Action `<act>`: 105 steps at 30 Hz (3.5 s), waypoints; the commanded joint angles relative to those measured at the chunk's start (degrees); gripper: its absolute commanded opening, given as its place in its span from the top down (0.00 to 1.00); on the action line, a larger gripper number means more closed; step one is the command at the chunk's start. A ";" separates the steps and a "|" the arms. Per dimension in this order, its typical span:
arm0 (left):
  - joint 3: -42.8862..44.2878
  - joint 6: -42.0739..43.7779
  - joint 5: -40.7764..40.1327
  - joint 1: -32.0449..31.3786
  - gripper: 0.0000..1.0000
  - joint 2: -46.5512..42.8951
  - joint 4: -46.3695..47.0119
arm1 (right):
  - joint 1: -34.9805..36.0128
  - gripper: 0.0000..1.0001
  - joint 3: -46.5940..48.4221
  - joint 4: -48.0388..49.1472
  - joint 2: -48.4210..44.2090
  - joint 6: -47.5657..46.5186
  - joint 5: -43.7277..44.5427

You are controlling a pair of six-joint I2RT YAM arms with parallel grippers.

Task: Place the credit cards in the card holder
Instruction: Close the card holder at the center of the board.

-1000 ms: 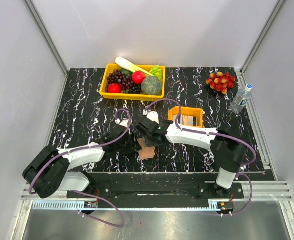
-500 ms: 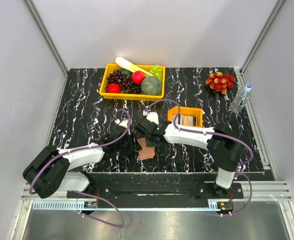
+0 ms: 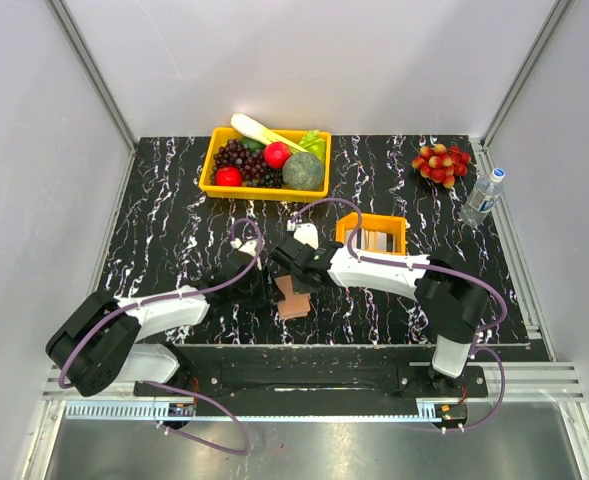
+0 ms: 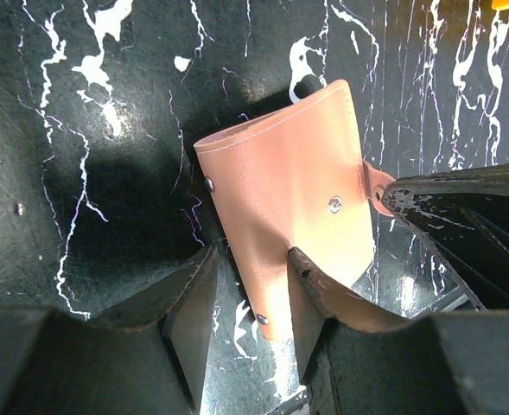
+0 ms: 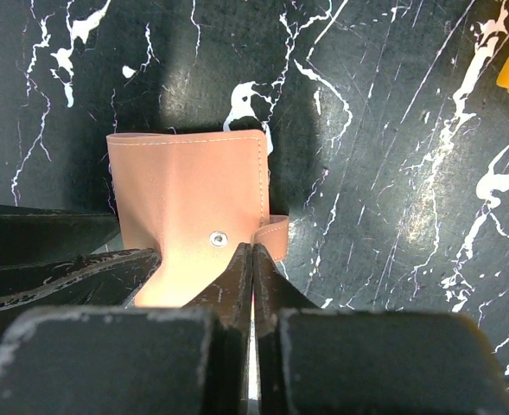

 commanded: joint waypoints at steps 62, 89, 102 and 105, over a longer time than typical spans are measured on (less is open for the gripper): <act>0.01 0.54 2.87 0.10 0.67 2.84 3.20 | 0.08 1.00 -4.29 4.45 4.38 1.29 -0.11; -0.08 0.46 1.73 0.10 0.67 2.49 2.85 | -0.09 1.00 -11.49 16.30 -5.72 6.46 -0.99; -0.08 0.54 1.81 0.02 0.67 2.23 2.76 | -0.09 0.87 -17.48 20.01 -10.91 9.46 1.30; -0.17 0.54 1.73 0.02 0.67 2.58 3.02 | -0.09 0.83 -16.86 18.86 -10.21 8.15 -0.02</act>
